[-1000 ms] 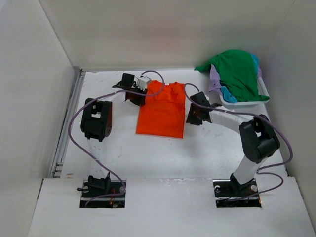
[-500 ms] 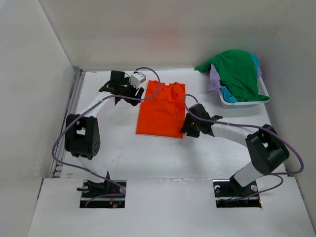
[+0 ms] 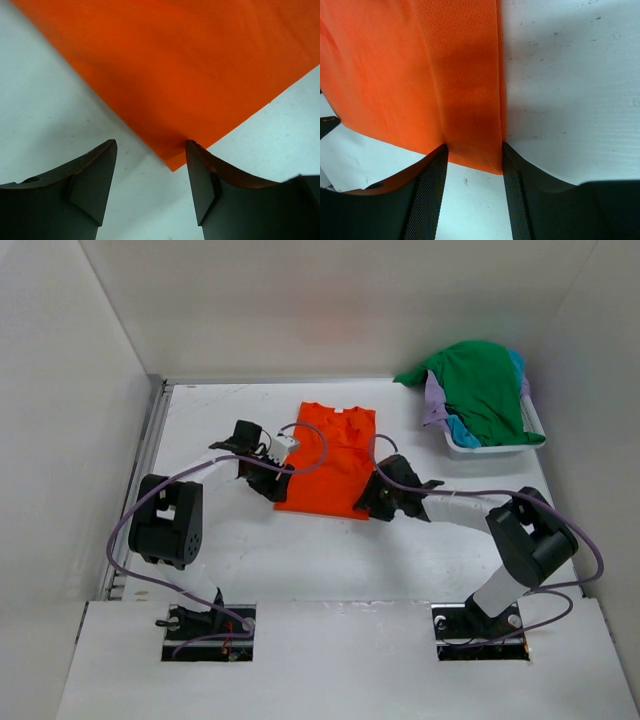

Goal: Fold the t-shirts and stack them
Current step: Fold the folded rectangular tshirt in 1/3 of the way

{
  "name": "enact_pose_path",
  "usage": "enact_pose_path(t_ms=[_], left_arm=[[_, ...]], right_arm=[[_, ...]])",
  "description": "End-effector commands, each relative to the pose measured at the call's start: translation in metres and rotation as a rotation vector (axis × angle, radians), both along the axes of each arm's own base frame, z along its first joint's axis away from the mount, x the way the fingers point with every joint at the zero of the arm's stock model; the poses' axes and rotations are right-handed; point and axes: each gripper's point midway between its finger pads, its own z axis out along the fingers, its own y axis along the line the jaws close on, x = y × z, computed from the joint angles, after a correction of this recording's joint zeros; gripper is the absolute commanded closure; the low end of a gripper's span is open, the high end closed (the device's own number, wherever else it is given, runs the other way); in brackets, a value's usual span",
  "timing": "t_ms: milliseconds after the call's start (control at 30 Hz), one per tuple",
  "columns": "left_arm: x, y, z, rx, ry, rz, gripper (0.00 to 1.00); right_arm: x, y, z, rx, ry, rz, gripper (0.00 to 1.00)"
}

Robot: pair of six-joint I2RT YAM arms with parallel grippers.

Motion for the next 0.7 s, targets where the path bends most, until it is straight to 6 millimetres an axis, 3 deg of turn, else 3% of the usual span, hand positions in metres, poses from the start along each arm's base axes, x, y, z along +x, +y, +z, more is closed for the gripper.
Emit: enact_pose_path(t_ms=[0,267,533,667], left_arm=[[-0.005,-0.016,0.003,-0.098,0.052,0.042,0.45],[-0.025,-0.021,-0.016,-0.103,0.147,0.056,0.52],[-0.038,-0.024,-0.023,-0.091,0.176,0.042,0.86],[-0.044,-0.029,-0.019,-0.091,0.172,0.02,0.9]], right_arm=[[-0.016,-0.01,-0.02,-0.033,0.051,-0.022,0.48],[-0.029,-0.021,-0.029,-0.067,0.079,-0.031,0.48],[-0.041,-0.031,-0.03,-0.146,0.085,-0.025,0.48],[-0.043,-0.029,-0.033,-0.156,0.097,-0.012,0.51]])
